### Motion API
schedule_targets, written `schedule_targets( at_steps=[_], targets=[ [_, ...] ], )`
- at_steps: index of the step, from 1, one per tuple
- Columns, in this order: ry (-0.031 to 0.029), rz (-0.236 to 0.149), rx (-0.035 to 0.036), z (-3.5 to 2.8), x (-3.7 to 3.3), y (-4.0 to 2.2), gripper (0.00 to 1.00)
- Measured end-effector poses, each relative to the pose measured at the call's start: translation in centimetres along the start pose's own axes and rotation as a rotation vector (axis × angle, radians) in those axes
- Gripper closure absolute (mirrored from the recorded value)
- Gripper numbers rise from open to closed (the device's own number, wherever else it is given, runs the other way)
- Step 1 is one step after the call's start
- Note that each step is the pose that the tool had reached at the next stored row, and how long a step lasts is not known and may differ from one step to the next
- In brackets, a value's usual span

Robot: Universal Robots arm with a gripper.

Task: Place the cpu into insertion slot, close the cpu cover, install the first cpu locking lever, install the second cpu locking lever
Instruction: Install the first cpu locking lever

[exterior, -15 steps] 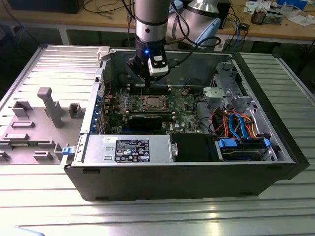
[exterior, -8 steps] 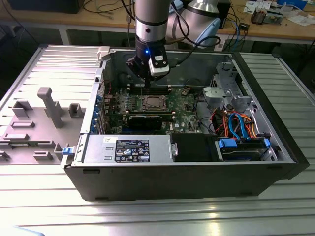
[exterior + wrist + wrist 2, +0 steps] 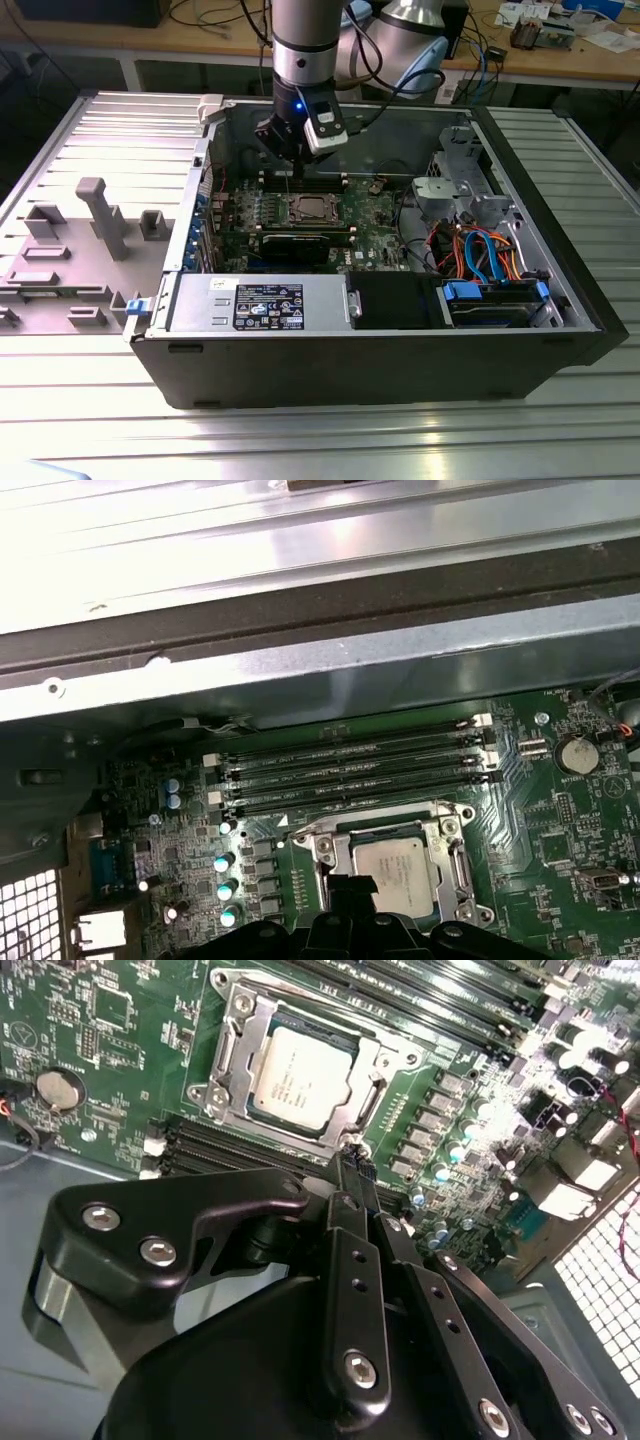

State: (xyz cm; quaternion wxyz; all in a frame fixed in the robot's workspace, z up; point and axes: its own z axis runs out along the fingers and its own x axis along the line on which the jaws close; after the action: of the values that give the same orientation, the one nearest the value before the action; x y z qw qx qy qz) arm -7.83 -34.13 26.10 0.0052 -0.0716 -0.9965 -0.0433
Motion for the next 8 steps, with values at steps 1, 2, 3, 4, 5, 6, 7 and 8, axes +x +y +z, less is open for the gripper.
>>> schedule_targets(
  at_steps=[1,2,3,4,5,6,7,8],
  targets=[
    [-0.0030,0.000,-0.0004,0.01,0.17,-0.02,0.89],
    [-0.0088,-0.002,-0.0012,0.02,0.34,-0.05,0.89],
    [-0.0164,-0.007,-0.0019,0.02,0.34,-0.05,0.89],
    [-0.0256,-0.010,-0.0033,0.03,0.35,-0.05,0.89],
    [-0.0316,-0.019,-0.0047,0.08,0.39,-0.06,0.89],
    [-0.0304,-0.033,-0.0045,0.10,0.39,-0.07,0.89],
    [-0.0292,-0.045,-0.0044,0.11,0.39,-0.07,0.89],
    [-0.0265,-0.076,-0.0045,0.15,0.39,-0.07,0.89]
  ],
)
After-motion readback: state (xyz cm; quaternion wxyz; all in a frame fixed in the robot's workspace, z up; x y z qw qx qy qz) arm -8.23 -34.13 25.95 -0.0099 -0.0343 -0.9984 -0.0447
